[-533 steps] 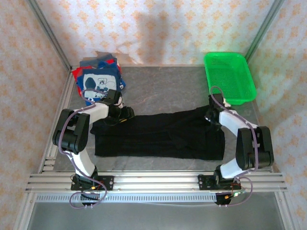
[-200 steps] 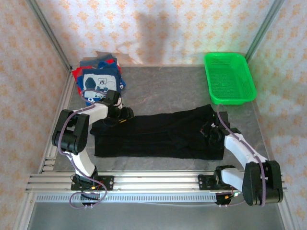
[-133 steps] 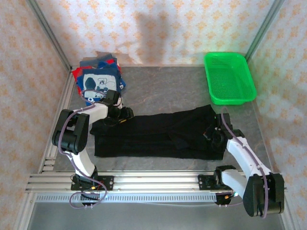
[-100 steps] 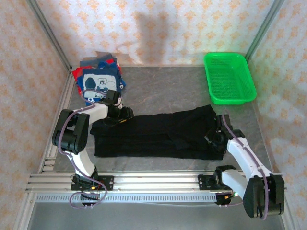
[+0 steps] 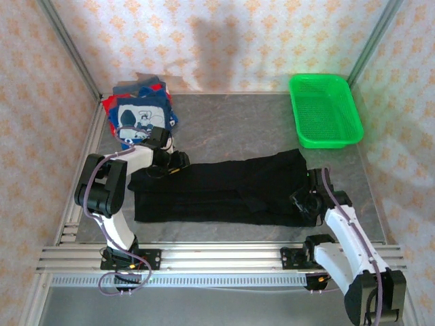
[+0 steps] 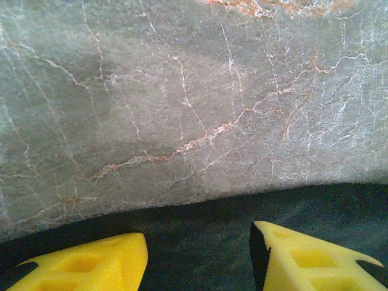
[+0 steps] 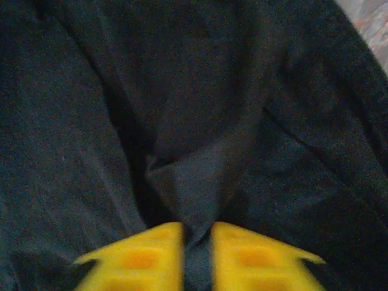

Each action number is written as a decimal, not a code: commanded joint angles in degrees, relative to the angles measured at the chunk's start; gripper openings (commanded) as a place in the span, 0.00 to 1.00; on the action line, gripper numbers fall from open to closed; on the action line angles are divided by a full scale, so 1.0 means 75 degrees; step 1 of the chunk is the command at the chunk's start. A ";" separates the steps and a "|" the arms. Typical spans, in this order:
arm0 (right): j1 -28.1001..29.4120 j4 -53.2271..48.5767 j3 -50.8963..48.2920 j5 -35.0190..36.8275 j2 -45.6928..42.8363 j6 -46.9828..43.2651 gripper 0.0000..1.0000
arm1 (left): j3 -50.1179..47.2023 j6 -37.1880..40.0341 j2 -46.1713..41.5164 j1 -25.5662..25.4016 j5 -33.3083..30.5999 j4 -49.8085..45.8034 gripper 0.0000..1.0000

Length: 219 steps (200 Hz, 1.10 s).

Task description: Fold and stack the t-shirts

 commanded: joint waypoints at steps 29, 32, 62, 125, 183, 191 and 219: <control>0.0683 -0.0899 0.1164 -0.0274 0.0005 -0.0642 0.49 | -0.0219 0.0220 0.0557 -0.0083 -0.0241 -0.0495 0.52; 0.0754 -0.0876 0.1182 -0.0402 0.0022 -0.0564 0.49 | -0.0224 0.0202 0.0554 -0.0094 -0.0241 -0.0477 0.52; 0.2013 -0.0434 0.0925 -0.0902 -0.0100 0.1171 0.49 | -0.0222 0.0144 0.0516 -0.0157 -0.0235 -0.0425 0.52; 0.3298 0.1300 -0.0161 -0.0648 -0.0026 0.3543 0.49 | -0.0271 0.0103 0.0501 -0.0271 -0.0216 -0.0323 0.52; 0.3309 0.2183 -0.0527 -0.0400 0.0238 0.4022 0.48 | -0.0386 0.0173 0.0477 -0.0266 -0.0254 -0.0332 0.52; 0.3310 0.2360 -0.0613 -0.0433 0.0278 0.4117 0.48 | -0.0400 0.0185 0.0491 -0.0269 -0.0263 -0.0320 0.52; 0.3321 0.2474 -0.0709 -0.0524 0.0482 0.4184 0.45 | -0.0389 0.0196 0.0509 -0.0264 -0.0276 -0.0330 0.52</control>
